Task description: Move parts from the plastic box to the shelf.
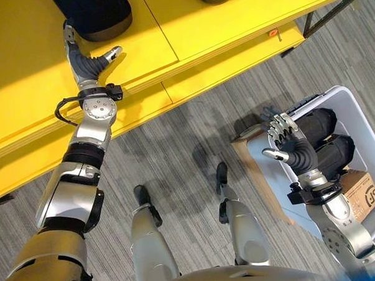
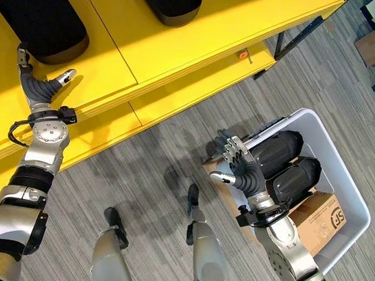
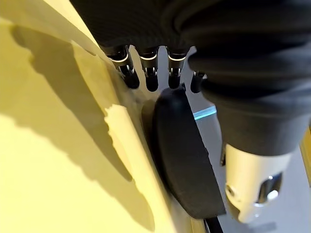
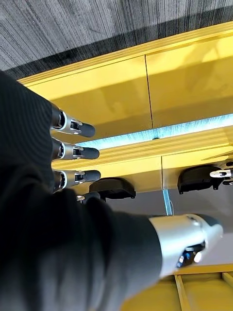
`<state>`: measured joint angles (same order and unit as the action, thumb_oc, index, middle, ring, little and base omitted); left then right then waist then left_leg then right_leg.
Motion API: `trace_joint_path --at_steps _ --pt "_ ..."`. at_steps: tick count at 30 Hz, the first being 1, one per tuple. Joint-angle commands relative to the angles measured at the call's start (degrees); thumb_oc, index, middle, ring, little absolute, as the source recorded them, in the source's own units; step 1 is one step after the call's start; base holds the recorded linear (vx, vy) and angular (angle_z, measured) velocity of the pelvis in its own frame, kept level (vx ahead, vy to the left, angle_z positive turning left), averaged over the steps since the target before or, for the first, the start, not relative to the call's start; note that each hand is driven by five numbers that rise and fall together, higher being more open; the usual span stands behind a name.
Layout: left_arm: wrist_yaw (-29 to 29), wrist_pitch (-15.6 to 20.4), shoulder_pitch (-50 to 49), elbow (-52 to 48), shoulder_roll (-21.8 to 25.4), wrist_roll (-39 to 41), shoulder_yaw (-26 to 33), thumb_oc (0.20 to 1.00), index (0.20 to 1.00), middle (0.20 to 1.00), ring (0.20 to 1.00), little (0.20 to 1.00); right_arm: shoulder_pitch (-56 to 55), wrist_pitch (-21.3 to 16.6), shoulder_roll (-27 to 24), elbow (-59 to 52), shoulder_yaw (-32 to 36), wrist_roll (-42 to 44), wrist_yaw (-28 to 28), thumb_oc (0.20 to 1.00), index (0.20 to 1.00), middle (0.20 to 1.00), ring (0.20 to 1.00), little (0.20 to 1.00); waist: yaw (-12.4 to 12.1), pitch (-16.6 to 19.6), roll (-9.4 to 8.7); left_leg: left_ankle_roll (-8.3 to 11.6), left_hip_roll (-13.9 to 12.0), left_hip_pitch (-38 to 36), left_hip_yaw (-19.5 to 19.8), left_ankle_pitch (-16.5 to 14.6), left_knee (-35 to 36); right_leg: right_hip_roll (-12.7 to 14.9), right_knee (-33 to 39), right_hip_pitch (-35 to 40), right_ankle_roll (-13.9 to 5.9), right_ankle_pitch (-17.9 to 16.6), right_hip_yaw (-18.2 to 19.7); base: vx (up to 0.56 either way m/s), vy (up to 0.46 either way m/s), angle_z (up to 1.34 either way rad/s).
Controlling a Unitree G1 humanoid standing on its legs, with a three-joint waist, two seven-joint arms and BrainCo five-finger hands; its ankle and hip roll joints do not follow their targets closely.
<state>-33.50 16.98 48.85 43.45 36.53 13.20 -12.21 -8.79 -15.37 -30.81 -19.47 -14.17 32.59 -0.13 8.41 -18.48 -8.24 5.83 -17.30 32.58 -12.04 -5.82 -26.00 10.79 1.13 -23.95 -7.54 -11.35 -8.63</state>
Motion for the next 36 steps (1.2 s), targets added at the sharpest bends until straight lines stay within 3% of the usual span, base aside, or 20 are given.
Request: trace_joint_path --at_steps 1,13,20,21,28,36 --pt "0.23 1.55 -5.02 -0.66 1.20 3.25 4.16 1.000 1.000 1.000 1.000 1.000 -0.75 -2.99 -1.06 -4.20 3.91 1.00 0.24 1.000 1.000 1.000 1.000 1.000 -0.82 1.99 0.38 -0.26 0.27 4.00 1.76 1.58 -0.37 3.21 -4.91 10.86 -3.21 10.23 -0.28 0.01 -0.017 0.03" --pt "0.83 2.71 -22.10 -16.15 -2.92 1.39 12.26 1.000 1.000 1.000 1.000 1.000 -0.71 -2.44 0.19 -4.24 5.76 0.34 -0.20 1.000 1.000 1.000 1.000 1.000 -2.98 2.81 0.77 -0.45 1.32 3.37 2.32 1.88 0.49 3.47 -4.40 12.67 -2.82 10.60 -1.40 0.00 -0.002 0.01" --pt "3.21 2.97 -28.49 -24.33 -5.25 0.80 13.41 1.000 1.000 1.000 1.000 1.000 -0.32 -1.91 0.84 -3.75 6.83 -0.19 -0.75 1.000 1.000 1.000 1.000 1.000 -3.84 3.51 1.10 -0.65 1.86 2.56 2.47 2.11 1.30 3.60 -4.11 13.54 -2.75 10.66 -1.70 0.00 -0.003 0.06" --pt "4.58 3.09 -31.05 -26.89 -5.70 0.42 13.55 1.000 1.000 1.000 1.000 1.000 0.11 -1.68 1.27 -3.43 7.22 -0.44 -0.92 1.000 1.000 1.000 1.000 1.000 -4.19 3.75 1.25 -1.43 2.20 2.52 2.03 3.83 2.05 3.85 -4.06 13.27 -2.57 9.73 -1.93 -0.05 0.003 0.10" --pt "10.76 3.44 -38.71 -35.36 -6.38 2.24 13.82 1.000 1.000 1.000 1.000 1.000 0.48 -0.86 2.16 -2.62 8.41 -1.15 -1.27 1.000 1.000 1.000 1.000 1.000 -5.32 5.31 1.80 -1.47 2.93 -0.64 2.16 4.97 4.47 4.20 -3.76 15.54 -2.60 9.79 -2.19 0.02 -0.017 0.03" --pt "23.85 3.04 -50.75 -44.24 -6.37 11.15 12.16 1.000 1.000 1.000 1.000 1.000 -2.05 0.83 3.13 -1.54 11.52 -2.60 -0.13 1.000 1.000 1.000 1.000 1.000 -6.38 9.30 3.62 -0.58 3.56 -10.38 1.69 9.59 13.49 4.03 -1.71 21.42 -3.04 9.28 -3.80 0.05 -0.052 0.11"
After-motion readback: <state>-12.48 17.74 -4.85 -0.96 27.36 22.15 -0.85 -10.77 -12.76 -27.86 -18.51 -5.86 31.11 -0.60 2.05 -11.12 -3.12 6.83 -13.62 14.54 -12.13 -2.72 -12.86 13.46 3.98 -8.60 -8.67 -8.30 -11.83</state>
